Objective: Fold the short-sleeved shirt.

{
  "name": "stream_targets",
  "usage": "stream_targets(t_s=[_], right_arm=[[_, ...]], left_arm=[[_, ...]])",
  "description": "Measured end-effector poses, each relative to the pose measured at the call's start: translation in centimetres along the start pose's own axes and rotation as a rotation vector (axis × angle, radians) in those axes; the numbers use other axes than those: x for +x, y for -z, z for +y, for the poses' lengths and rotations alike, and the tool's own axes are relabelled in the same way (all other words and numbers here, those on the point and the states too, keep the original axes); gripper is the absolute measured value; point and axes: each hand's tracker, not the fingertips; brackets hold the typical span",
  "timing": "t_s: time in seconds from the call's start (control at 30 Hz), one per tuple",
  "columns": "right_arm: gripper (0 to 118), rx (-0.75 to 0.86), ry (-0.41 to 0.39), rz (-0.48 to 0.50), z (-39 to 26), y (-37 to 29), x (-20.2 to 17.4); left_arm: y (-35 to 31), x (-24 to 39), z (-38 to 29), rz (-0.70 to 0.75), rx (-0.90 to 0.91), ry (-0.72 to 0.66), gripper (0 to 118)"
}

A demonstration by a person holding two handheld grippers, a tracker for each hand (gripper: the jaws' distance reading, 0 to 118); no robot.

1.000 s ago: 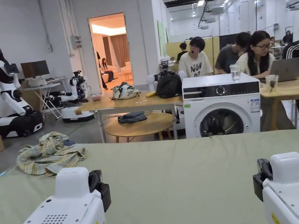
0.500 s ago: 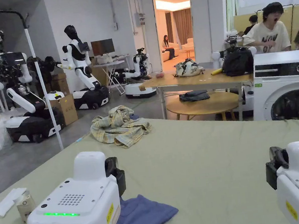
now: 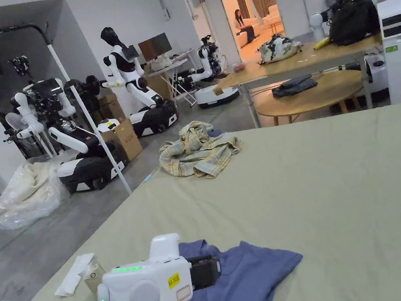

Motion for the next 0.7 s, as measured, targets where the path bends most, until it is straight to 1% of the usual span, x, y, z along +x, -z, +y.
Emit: stream_targets(t_s=[0.1,0.13,0.17,0.23,0.27,0.3,0.33,0.37,0.4,0.43,0.47,0.5,0.53,0.57,0.6,0.63,0.7], right_arm=[[0,-0.028,0.014,-0.024,-0.7,0.1,1.7],[0,-0.036,0.015,-0.033,-1.0,0.2,2.3],[0,-0.049,0.007,-0.046,-1.3,0.3,2.9],[0,-0.09,-0.024,-0.097,-1.9,0.6,4.0],[0,-0.107,-0.029,-0.107,-2.2,0.8,4.6],[0,-0.118,-0.027,-0.111,-2.5,0.8,5.2],[0,-0.12,-0.017,-0.121,-2.7,0.8,5.6],[0,-0.12,0.0,-0.127,-2.9,0.7,6.0],[0,-0.119,0.027,-0.124,-3.1,0.7,6.5],[0,-0.123,0.049,-0.121,-3.2,0.7,6.8],[0,-0.126,0.06,-0.123,-3.3,0.7,7.1],[0,-0.125,0.062,-0.126,-3.4,0.7,7.2],[0,-0.124,0.061,-0.127,-3.4,0.5,7.2],[0,-0.126,0.06,-0.129,-3.3,0.4,7.3],[0,-0.126,0.057,-0.128,-3.2,0.1,7.5],[0,-0.125,0.055,-0.124,-3.1,-0.2,7.6],[0,-0.113,0.048,-0.111,-2.3,-1.3,7.7]], left_arm=[[5.9,-2.2,-1.4,-0.038,-0.174,-0.039,72],[7.5,-2.8,-1.9,-0.021,-0.21,-0.065,72],[8.9,-3.4,-2.5,0.013,-0.228,-0.096,72],[10.9,-4.8,-3.4,0.024,-0.238,-0.164,73],[11.0,-5.0,-3.6,-0.026,-0.189,-0.215,74],[10.0,-4.5,-3.4,-0.015,-0.154,-0.197,71],[10.1,-4.1,-3.2,0.012,-0.192,-0.161,68],[10.3,-3.6,-3.1,0.044,-0.219,-0.098,64],[10.6,-3.1,-2.9,0.051,-0.23,-0.038,49],[10.3,-2.4,-2.8,0.048,-0.242,-0.005,29],[10.2,-1.9,-2.6,0.021,-0.237,-0.006,6],[10.4,-1.2,-2.5,0.015,-0.233,-0.024,1],[10.8,-0.5,-2.6,0.026,-0.243,-0.021,1],[10.8,-0.2,-2.6,0.078,-0.257,0.019,1],[10.6,-0.4,-2.4,0.065,-0.251,0.002,0],[10.2,-1.1,-2.0,0.049,-0.257,-0.055,0],[8.7,-3.2,-0.9,-0.025,-0.217,-0.259,0]])
